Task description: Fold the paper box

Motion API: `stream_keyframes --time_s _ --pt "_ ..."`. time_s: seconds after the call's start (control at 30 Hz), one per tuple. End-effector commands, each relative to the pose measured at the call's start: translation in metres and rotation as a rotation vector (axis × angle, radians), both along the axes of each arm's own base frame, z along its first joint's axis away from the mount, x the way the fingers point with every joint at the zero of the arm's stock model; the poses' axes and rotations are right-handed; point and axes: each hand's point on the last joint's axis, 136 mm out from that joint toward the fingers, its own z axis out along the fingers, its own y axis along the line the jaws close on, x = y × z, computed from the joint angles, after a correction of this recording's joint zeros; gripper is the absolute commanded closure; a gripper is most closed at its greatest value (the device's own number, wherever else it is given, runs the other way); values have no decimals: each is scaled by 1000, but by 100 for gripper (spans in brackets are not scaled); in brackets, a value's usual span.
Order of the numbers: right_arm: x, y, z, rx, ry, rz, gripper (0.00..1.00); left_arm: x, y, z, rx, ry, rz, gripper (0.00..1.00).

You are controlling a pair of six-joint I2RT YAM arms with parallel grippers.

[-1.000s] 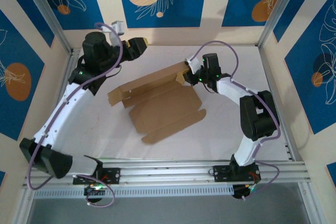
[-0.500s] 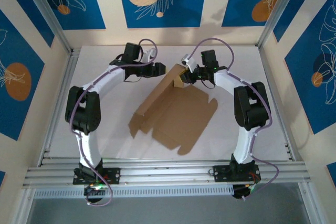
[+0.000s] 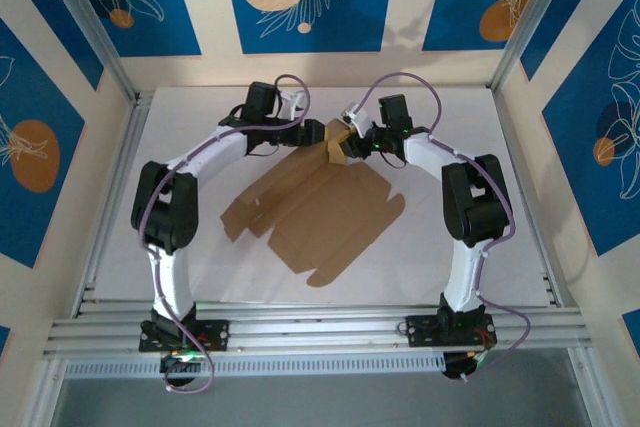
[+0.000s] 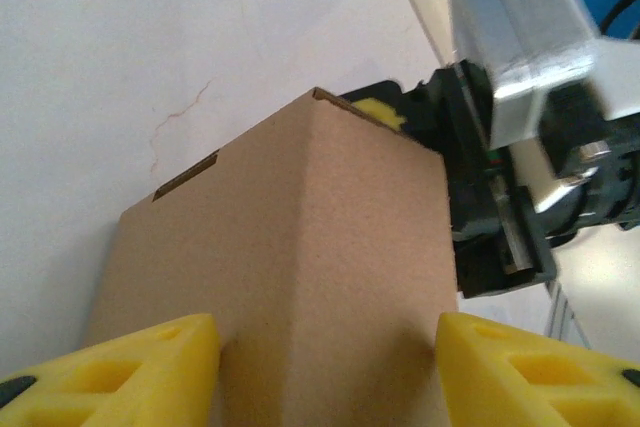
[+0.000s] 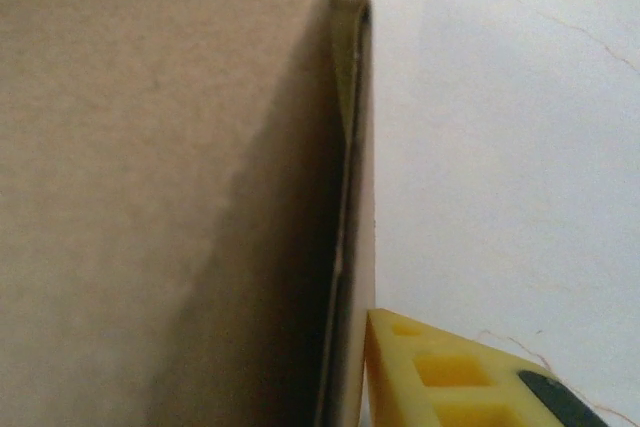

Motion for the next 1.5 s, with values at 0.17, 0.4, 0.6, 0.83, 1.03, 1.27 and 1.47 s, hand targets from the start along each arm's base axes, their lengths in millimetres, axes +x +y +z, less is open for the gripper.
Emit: stream_keyframes --time_s 0.17,0.4,0.6,0.83,1.03,1.27,1.47 --pt "5 8 -6 -57 -28 8 63 -5 -8 -43 154 34 -27 52" --pt "7 10 -22 -167 -52 -56 55 -4 -10 -43 140 56 -13 58" --pt "-7 20 -7 -65 28 -86 60 -3 -12 -41 132 62 -29 63" --pt "-28 39 -12 -8 66 -182 65 -2 -4 -44 161 63 -52 63" --pt "-41 41 -13 47 24 -232 66 -2 -2 -51 157 79 -88 63" --pt "-50 31 -22 41 26 -192 50 0 -6 -51 110 103 -126 64" --pt "-57 28 -36 11 69 -173 48 2 -7 -52 105 111 -135 65"
